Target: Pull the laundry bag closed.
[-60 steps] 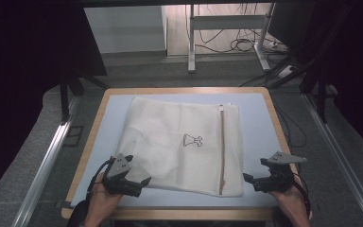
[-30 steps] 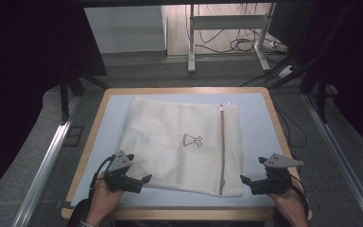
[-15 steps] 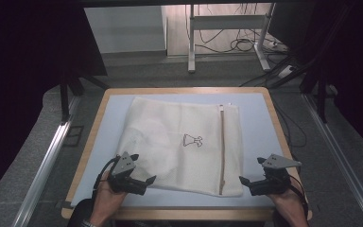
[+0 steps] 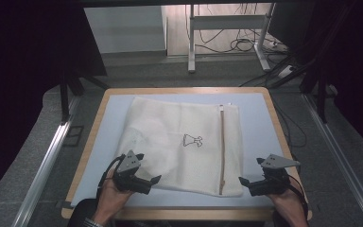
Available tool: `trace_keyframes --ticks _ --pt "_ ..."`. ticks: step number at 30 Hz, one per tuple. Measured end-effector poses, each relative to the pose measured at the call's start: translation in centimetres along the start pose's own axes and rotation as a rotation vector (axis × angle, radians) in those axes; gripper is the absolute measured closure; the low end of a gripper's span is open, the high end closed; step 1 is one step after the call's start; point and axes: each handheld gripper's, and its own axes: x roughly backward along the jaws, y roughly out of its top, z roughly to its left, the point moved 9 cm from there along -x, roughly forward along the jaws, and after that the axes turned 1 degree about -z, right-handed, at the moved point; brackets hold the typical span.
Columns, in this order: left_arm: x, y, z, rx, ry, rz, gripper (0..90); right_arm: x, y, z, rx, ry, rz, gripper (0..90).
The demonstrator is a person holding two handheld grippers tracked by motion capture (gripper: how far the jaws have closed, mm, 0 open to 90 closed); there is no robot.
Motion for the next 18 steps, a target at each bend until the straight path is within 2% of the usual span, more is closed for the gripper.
trace_keyframes --ticks 11,14,18 --pt "-0.5 0.9 -0.8 -0.012 -0.026 0.001 5.0 0.0 0.0 0.0 0.008 -0.005 0.002 1.3" --pt "-0.6 1.3 -1.2 0.003 -0.055 -0.014 6.1 0.0 0.0 0.0 0.009 -0.003 0.004 1.3" --pt "-0.7 1.6 -1.5 -0.006 -0.075 -0.023 9.3 -0.1 0.0 0.0 0.01 -0.002 0.003 1.3"
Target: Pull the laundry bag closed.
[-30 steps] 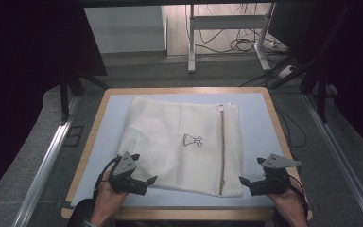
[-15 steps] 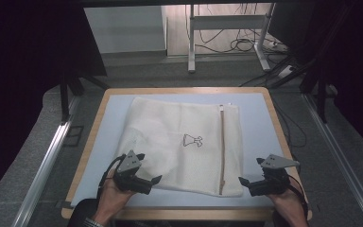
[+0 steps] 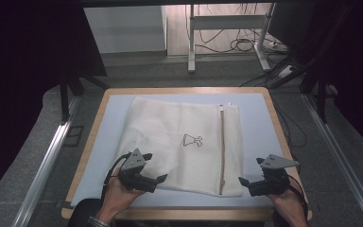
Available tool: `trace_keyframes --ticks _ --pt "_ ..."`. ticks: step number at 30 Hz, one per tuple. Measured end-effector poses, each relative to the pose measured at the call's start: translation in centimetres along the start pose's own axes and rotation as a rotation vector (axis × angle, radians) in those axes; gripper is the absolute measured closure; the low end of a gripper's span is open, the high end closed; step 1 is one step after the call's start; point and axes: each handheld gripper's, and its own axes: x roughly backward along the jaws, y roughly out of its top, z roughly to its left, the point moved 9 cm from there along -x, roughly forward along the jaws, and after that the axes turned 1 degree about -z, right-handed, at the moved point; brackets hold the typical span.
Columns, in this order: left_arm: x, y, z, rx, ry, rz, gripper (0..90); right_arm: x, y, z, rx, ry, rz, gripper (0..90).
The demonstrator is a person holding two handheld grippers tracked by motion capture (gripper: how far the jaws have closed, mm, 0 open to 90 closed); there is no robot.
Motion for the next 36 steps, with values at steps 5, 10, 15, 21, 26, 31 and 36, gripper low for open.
trace_keyframes --ticks 5,10,15,21,26,31,36 --pt "-0.2 0.3 -0.2 -0.009 -0.018 -0.005 13.7 -0.1 0.0 0.0 0.001 -0.001 0.0 1.3" --pt "-0.4 0.5 -0.5 -0.014 -0.046 -0.013 17.3 -0.1 0.0 0.0 0.0 -0.001 0.002 1.3" --pt "-0.7 0.9 -1.0 -0.017 -0.073 -0.021 18.0 -0.1 0.0 -0.1 0.002 -0.002 0.003 1.3" --pt "-1.1 1.2 -1.5 -0.022 -0.106 -0.028 20.4 -0.1 0.0 -0.1 0.003 -0.001 0.001 1.3" --pt "-2.0 1.4 -2.2 -0.05 -0.131 -0.012 23.8 -0.2 0.0 0.0 0.007 0.0 0.001 1.3" --pt "-2.6 1.6 -2.7 -0.079 -0.137 -0.007 27.4 -0.2 -0.1 0.0 0.009 -0.002 0.007 1.3" --pt "-3.1 1.8 -3.0 -0.087 -0.13 -0.011 33.8 -0.3 -0.1 0.0 0.012 -0.003 0.008 1.3"
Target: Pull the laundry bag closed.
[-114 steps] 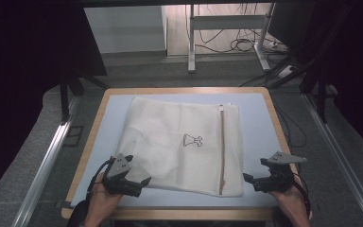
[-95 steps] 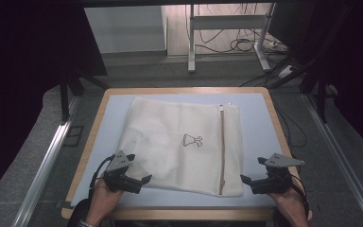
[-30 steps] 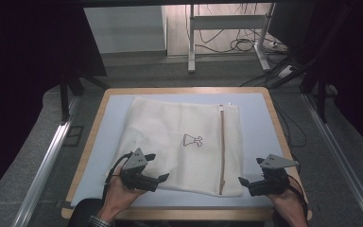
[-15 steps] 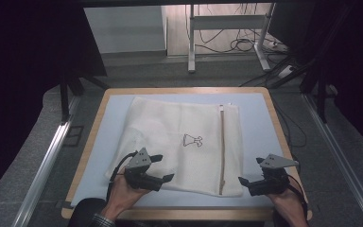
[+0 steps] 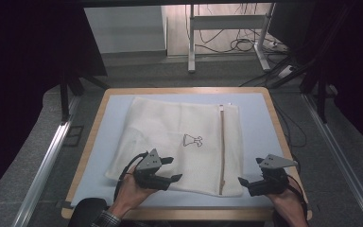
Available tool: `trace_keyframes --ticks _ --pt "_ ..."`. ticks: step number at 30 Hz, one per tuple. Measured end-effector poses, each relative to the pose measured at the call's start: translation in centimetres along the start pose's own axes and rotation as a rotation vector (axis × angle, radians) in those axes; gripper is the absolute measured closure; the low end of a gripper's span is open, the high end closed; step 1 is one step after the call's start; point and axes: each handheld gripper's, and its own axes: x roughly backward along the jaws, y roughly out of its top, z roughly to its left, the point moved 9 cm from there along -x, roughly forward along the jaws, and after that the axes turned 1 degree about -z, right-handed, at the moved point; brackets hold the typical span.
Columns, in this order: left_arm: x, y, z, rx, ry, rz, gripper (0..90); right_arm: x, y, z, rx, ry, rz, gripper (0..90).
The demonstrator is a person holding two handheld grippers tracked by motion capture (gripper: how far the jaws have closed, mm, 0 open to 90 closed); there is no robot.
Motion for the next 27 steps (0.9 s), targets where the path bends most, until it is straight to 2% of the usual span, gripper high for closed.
trace_keyframes --ticks 11,16,24,27 --pt "-2.0 0.1 -1.1 -0.026 -0.052 0.04 45.2 0.0 0.0 0.0 0.004 -0.002 0.004 1.3" --pt "-2.6 0.2 -1.4 -0.023 -0.064 0.05 49.0 -0.1 0.0 0.0 0.007 -0.002 0.004 1.3" --pt "-3.6 0.6 -2.1 -0.036 -0.094 0.059 63.3 -0.1 0.0 0.0 0.01 -0.005 0.005 1.3" --pt "-4.3 0.6 -2.5 -0.056 -0.101 0.078 71.2 -0.1 0.0 0.0 0.01 -0.005 0.006 1.3"
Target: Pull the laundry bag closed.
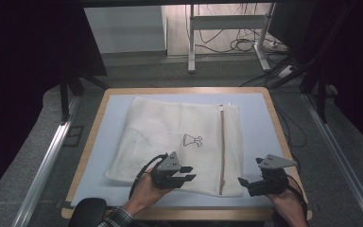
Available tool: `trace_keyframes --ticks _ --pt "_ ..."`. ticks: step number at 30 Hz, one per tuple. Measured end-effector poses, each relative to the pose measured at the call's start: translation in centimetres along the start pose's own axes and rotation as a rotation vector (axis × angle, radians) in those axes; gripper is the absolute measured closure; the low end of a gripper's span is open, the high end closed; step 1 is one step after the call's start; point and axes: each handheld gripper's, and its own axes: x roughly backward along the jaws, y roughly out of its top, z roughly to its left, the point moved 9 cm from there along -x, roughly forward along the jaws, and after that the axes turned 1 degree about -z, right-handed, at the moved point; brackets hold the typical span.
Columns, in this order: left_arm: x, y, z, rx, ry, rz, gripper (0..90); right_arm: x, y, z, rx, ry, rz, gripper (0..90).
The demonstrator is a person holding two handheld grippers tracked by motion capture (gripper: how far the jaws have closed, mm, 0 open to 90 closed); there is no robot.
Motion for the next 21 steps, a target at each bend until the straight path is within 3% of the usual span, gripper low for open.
trace_keyframes --ticks 6,11,21 --pt "-0.9 0.1 -0.5 -0.004 -0.024 0.02 80.5 0.0 0.0 0.0 0.0 -0.001 0.001 1.3" --pt "-1.5 0.1 -0.8 -0.034 -0.03 0.039 88.7 0.0 0.0 0.0 0.0 -0.001 0.0 1.3" --pt "-3.2 0.2 -2.0 -0.047 -0.072 0.056 89.7 0.0 0.0 0.0 -0.005 0.001 0.003 1.3"
